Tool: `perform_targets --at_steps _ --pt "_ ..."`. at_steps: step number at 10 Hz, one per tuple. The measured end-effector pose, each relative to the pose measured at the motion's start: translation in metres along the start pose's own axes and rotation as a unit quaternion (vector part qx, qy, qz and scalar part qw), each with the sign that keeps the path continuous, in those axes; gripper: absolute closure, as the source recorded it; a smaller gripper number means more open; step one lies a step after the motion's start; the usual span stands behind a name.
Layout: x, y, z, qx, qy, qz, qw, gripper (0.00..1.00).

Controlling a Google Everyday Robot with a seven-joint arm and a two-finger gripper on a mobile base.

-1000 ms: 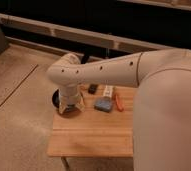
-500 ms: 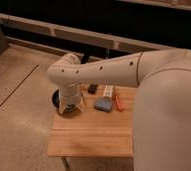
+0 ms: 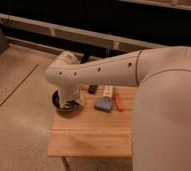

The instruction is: Place the pepper in the ceramic cup

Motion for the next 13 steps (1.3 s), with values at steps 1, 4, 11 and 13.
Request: perform_targets --at_steps 1,4,11,13 --pt "-0.008 -0.001 -0.001 -0.002 -0.021 -0.004 0.9998 0.35" --pt "-0.011 -0.004 0.001 -0.009 -0.036 0.002 0.9993 0.35" --pt "-0.013 -0.101 0.029 0.061 -0.003 0.040 0.9973 0.35" --pt "-0.023 -0.132 0.036 0.060 -0.001 0.073 0.9955 0.35"
